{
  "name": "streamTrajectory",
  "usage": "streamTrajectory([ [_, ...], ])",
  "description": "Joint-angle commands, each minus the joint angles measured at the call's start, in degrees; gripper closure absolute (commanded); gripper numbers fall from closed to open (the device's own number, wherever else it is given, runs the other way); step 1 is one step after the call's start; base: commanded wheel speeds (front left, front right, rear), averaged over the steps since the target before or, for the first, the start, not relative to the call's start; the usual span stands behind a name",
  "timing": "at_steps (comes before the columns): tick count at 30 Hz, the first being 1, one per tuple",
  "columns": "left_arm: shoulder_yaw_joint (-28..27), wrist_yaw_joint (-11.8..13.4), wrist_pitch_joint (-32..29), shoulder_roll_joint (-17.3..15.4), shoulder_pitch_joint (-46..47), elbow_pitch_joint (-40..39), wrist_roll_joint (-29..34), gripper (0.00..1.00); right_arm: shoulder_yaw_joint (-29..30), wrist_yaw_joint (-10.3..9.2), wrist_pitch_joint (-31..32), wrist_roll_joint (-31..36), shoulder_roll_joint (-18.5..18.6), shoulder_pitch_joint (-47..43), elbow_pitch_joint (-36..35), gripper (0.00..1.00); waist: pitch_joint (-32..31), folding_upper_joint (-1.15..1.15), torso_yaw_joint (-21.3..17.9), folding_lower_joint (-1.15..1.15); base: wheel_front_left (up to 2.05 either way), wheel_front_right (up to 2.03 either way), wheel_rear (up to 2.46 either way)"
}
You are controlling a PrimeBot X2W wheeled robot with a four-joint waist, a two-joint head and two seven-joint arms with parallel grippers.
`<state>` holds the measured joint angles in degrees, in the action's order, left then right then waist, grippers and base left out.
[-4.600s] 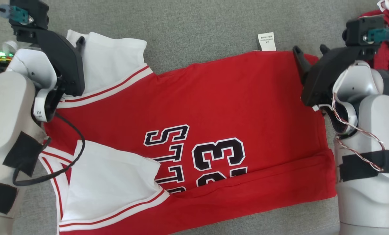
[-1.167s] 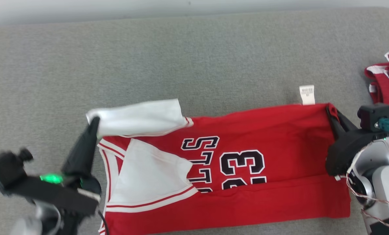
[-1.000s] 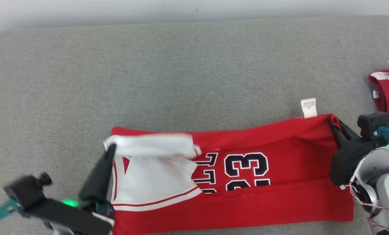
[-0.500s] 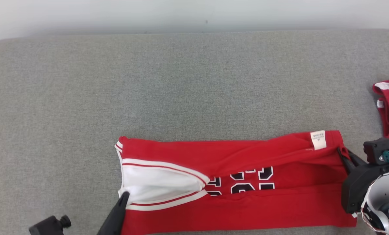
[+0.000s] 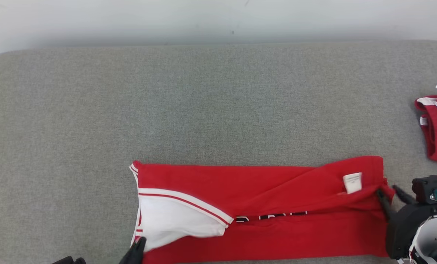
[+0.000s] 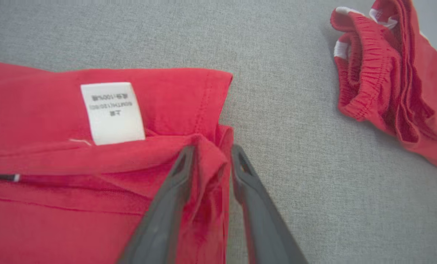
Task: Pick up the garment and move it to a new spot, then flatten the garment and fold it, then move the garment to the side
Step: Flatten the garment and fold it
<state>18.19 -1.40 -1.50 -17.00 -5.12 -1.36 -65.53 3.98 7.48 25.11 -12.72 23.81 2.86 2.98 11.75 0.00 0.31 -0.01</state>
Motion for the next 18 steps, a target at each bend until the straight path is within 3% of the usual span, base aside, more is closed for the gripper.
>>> streamTrajectory([
  [1, 0.04, 0.43, 0.71, -0.27, 0.69, 1.48, 1.60, 0.00, 0.79, -0.01, -0.22, 0.30, -1.18, -0.93, -0.43, 0.00, -0.40, 0.00, 0.01, 0.01, 0.00, 0.00, 0.00],
  [11, -1.46, 0.95, 13.77, -0.80, 4.24, 6.26, 13.51, 0.00, 7.08, -0.01, -4.74, 0.44, -9.99, -5.77, -5.41, 0.00, -2.73, 0.00, 0.74, 0.01, 0.00, 0.00, 0.00],
  [16, -4.23, 2.56, 16.63, 0.60, 5.78, 6.79, 24.73, 0.00, 9.08, -0.01, -9.12, 0.83, -17.50, -8.44, -8.18, 0.00, -4.14, 0.00, 0.52, 0.01, 0.00, 0.00, 0.00],
  [18, -7.97, 3.17, 16.74, 3.32, 5.76, 4.50, 32.94, 0.00, 9.97, -0.01, -12.47, 0.27, -19.64, -9.14, -7.78, 0.00, -4.71, 0.00, 0.20, 0.01, 0.00, 0.00, 0.00],
])
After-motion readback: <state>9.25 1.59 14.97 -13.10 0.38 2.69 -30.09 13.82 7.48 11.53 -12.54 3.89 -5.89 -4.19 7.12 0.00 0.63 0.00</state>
